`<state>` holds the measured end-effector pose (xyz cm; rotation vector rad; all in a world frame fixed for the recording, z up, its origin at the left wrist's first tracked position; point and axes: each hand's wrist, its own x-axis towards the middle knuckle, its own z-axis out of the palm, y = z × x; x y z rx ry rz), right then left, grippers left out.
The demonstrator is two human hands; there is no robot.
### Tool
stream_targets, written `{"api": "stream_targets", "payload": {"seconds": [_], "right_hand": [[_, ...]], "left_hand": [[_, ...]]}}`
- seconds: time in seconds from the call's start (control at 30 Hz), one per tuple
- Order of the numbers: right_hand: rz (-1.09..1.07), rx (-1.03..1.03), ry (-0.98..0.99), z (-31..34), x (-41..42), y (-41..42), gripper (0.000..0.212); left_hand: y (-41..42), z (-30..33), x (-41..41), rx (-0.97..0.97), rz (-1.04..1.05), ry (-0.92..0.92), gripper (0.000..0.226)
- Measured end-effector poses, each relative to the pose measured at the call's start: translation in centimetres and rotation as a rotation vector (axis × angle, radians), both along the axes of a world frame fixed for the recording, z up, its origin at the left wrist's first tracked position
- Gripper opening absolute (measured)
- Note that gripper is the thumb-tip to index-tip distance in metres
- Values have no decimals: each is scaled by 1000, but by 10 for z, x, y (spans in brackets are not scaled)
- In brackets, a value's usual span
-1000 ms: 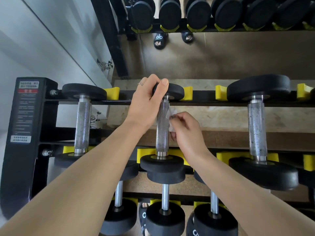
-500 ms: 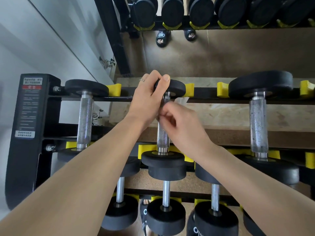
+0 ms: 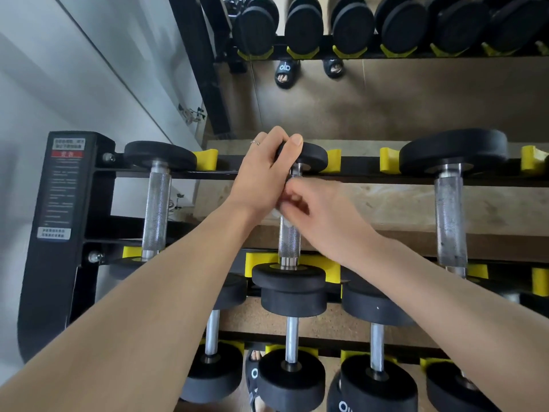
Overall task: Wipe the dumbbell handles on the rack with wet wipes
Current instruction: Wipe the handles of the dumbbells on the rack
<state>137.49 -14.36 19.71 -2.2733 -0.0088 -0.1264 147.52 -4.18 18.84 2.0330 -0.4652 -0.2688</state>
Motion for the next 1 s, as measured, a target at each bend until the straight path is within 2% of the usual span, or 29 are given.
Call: {"api": "stream_targets", "payload": {"seconds": [0.07,0.13,0.3,0.37,0.43,0.5,0.67,0.83,0.87,0.93,1.0], "right_hand": [[98,-99,10,-6,-3,4,8],[155,-101,36,-8,-12,2,9],[341,-113,277,-1,-25,-5,12],[137,-26,201,2,-14,-11,8],[-131,21,29,3,2,-11,5],[-178,-41,-67,0,11,-1,2],[26,-87,-56,-14,-9,6,5],[245,-89,174,-3,-31,-1,10],[187,-51,176,0,-26,-2,9],[-97,35,73,5,-8,-6,7],[-271,10,-19,8,12,0,7]], "left_hand": [[1,0,0,12,-5,13,36],[2,2,0,27,-15,17,36],[5,11,5,89,-67,98,35],[8,13,9,65,-103,159,35],[11,14,12,45,-134,195,34],[13,13,14,61,-161,211,33],[15,14,14,118,-160,207,33],[14,16,13,133,-165,189,33],[14,16,12,121,-159,193,33],[13,16,11,83,-158,191,34],[12,16,9,56,-140,181,35]]}}
